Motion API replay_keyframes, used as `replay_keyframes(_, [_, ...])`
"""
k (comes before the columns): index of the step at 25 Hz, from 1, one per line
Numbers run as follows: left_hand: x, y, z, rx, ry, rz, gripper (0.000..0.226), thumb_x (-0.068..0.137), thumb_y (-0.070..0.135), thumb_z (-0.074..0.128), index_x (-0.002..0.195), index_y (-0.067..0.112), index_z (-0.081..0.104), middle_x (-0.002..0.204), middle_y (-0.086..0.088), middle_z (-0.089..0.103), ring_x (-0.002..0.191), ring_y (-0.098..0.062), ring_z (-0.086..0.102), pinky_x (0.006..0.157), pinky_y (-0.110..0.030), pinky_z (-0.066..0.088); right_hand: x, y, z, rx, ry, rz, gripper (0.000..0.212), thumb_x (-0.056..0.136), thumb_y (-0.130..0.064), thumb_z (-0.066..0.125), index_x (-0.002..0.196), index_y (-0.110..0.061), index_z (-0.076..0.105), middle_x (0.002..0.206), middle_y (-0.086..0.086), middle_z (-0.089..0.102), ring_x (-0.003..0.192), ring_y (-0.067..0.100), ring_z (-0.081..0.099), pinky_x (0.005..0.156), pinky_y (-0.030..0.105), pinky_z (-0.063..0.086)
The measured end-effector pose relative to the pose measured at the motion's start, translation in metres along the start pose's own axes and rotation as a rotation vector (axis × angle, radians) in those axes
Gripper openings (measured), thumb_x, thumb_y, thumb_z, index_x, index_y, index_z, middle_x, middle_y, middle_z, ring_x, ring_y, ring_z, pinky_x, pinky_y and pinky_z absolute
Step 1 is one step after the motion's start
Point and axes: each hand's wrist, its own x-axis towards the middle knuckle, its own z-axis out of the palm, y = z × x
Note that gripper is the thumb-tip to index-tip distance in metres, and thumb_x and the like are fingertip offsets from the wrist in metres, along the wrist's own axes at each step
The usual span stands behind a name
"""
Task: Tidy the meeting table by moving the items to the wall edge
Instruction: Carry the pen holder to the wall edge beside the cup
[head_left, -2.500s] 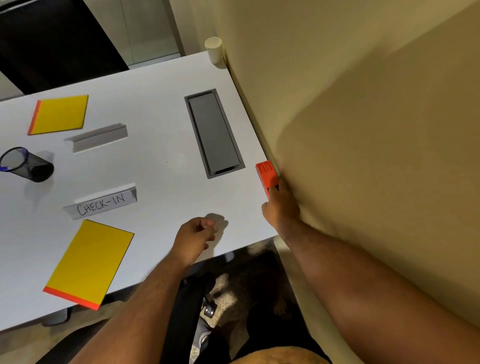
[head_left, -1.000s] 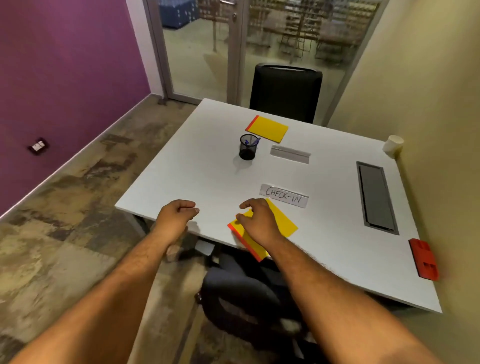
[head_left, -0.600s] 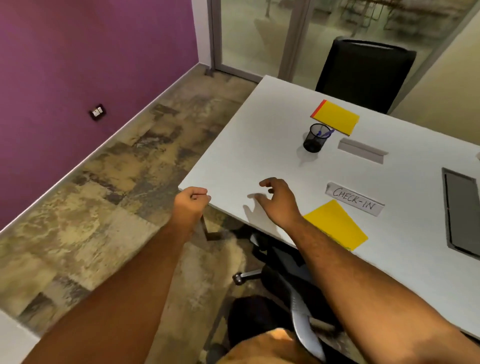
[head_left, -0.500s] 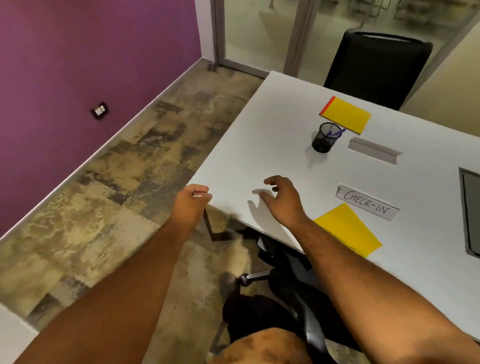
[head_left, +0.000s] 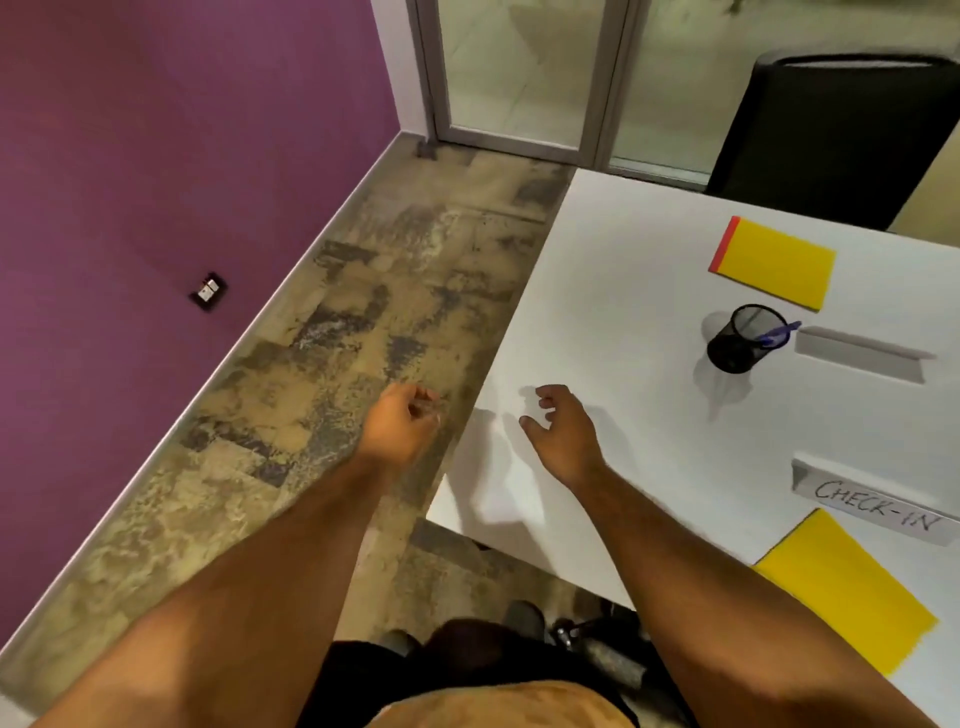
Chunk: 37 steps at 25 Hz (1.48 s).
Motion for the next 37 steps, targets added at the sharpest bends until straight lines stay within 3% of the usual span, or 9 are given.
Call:
replay_keyframes(3, [0.063,-0.013,-0.029,0.095,-0.051,0.09,0.018,0.093,0.007,0.068,0.108,0.017,0.069,0.109,-0.002,0.058,0.074,-0.009,0.055,0.069,-0.025,0.043,0.036,-0.025,0.026,-0.028,0.018,0.047,0.051,0.093,-0.032,0.078,0.136,-0.021,0.053,0.125,0.0,0.063,0.108,0.019,0.063,0.098,0.032,0.054])
replay_keyframes(7, [0.168,-0.035,-0.056,0.089,-0.188,0.143,0.03,0.089,-0.011,0.055,0.101,0.014,0.067,0.111,0.0,0.058,0.084,-0.017,0.053,0.077,-0.03,0.051,0.08,-0.054,0.061,-0.023,0.104,0.143,0.052,0.093,-0.032,0.077,0.138,-0.021,0.053,0.125,-0.002,0.061,0.108,0.021,0.064,0.096,0.027,0.053])
replay_keyframes(11, [0.257,-0.021,-0.088,-0.079,-0.468,0.2,0.047,0.087,-0.028,0.046,0.101,0.013,0.066,0.102,-0.006,0.056,0.089,-0.022,0.054,0.059,-0.007,0.045,0.101,-0.103,0.09,-0.012,0.24,0.286,0.051,0.094,-0.035,0.076,0.138,-0.022,0.053,0.125,-0.001,0.061,0.109,0.021,0.066,0.09,0.028,0.05])
replay_keyframes(13, [0.281,-0.006,-0.102,-0.117,-0.611,0.252,0.042,0.089,-0.027,0.05,0.112,0.003,0.066,0.098,-0.006,0.057,0.086,-0.02,0.053,0.061,-0.007,0.047,0.106,-0.128,0.1,-0.04,0.302,0.312,0.055,0.094,-0.039,0.075,0.141,-0.021,0.053,0.126,0.001,0.062,0.11,0.022,0.066,0.088,0.028,0.048])
replay_keyframes(18, [0.328,0.046,-0.099,-0.056,-0.711,0.449,0.031,0.09,-0.005,0.062,0.106,0.019,0.07,0.093,0.006,0.064,0.085,-0.01,0.061,0.073,-0.02,0.048,0.116,-0.166,0.114,-0.007,0.507,0.408,0.055,0.095,-0.039,0.073,0.142,-0.022,0.051,0.124,0.001,0.065,0.103,0.02,0.066,0.086,0.029,0.049])
replay_keyframes(24, [0.327,0.114,-0.059,0.018,-0.844,0.692,0.034,0.091,0.006,0.065,0.099,0.039,0.068,0.105,0.006,0.071,0.105,-0.015,0.068,0.089,-0.029,0.055,0.123,-0.164,0.075,0.092,0.781,0.524,0.053,0.095,-0.039,0.073,0.141,-0.024,0.05,0.115,-0.003,0.065,0.096,0.02,0.068,0.086,0.032,0.055])
replay_keyframes(29, [0.334,0.18,-0.01,0.068,-0.88,0.915,0.025,0.097,0.01,0.065,0.115,0.027,0.07,0.119,0.008,0.069,0.111,-0.009,0.064,0.099,-0.027,0.053,0.143,-0.118,0.04,0.102,0.919,0.629,0.055,0.095,-0.037,0.071,0.142,-0.022,0.046,0.111,0.0,0.066,0.093,0.022,0.07,0.087,0.039,0.058])
replay_keyframes(33, [0.372,0.239,0.024,0.213,-0.912,1.01,0.026,0.095,0.015,0.07,0.11,0.036,0.065,0.119,0.015,0.065,0.109,-0.003,0.062,0.094,-0.021,0.048,0.181,-0.079,-0.011,0.099,0.911,0.685,0.058,0.095,-0.034,0.07,0.146,-0.021,0.046,0.125,0.004,0.064,0.102,0.023,0.067,0.088,0.034,0.051])
replay_keyframes(37, [0.408,0.303,0.07,0.313,-0.924,1.015,0.025,0.094,0.021,0.072,0.107,0.041,0.063,0.117,0.017,0.065,0.108,-0.005,0.063,0.092,-0.025,0.052,0.217,-0.036,-0.088,0.109,0.928,0.781,0.068,0.095,-0.028,0.071,0.154,-0.017,0.039,0.145,0.01,0.06,0.128,0.029,0.062,0.105,0.043,0.051])
